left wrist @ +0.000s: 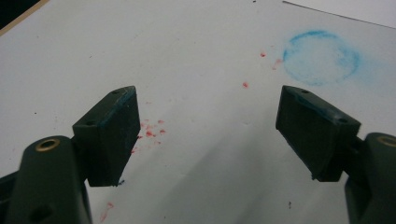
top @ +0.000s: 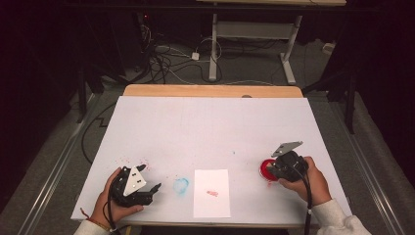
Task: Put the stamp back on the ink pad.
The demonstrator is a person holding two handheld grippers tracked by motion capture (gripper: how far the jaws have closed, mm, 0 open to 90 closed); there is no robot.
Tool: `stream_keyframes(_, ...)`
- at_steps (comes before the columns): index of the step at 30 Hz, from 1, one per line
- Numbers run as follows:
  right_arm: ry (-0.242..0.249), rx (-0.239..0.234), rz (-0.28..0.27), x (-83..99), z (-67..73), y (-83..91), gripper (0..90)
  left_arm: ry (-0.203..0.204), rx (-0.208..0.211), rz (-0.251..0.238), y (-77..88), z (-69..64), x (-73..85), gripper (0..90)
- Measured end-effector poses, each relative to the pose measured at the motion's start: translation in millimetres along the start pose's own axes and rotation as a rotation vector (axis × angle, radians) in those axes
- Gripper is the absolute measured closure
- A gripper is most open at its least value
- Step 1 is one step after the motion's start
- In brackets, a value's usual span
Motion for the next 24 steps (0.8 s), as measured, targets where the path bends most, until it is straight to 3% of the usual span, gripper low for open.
stream_keyframes(12,0.005,0.009,0.000,-0.3,0.5,1.6,74.8,-0.003,0.004,0.001,-0.6,-0.2,-0.6,21.4)
stream_keyframes(15,-0.011,0.010,-0.026,-1.9,0.1,7.8,66.4,-0.002,0.004,-0.002,-0.6,-0.2,-0.5,21.3)
stream_keyframes(16,-0.020,0.022,-0.042,-2.9,0.1,11.2,66.7,-0.001,0.004,-0.001,-0.6,0.0,-0.4,21.4)
stream_keyframes(18,-0.017,0.001,-0.064,-4.1,0.0,17.9,67.5,-0.001,0.004,-0.001,-0.6,0.1,-0.3,21.4)
stream_keyframes(20,-0.025,0.024,-0.092,-5.3,0.7,23.5,60.8,-0.003,0.003,-0.002,-0.3,0.0,-0.7,21.4)
stream_keyframes(24,-0.034,0.052,-0.200,-8.6,1.8,36.5,54.6,-0.002,0.004,-0.003,-0.4,0.0,-0.9,21.4)
Point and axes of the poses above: each handheld gripper's, and its own axes: y roughly backward along the jaws, x roughly out of its underside, z roughly to its left, the point moved 1 cm from there along -y, roughly forward along the jaws, and after that the axes turned 7 degrees about -y, right-handed, at the moved point
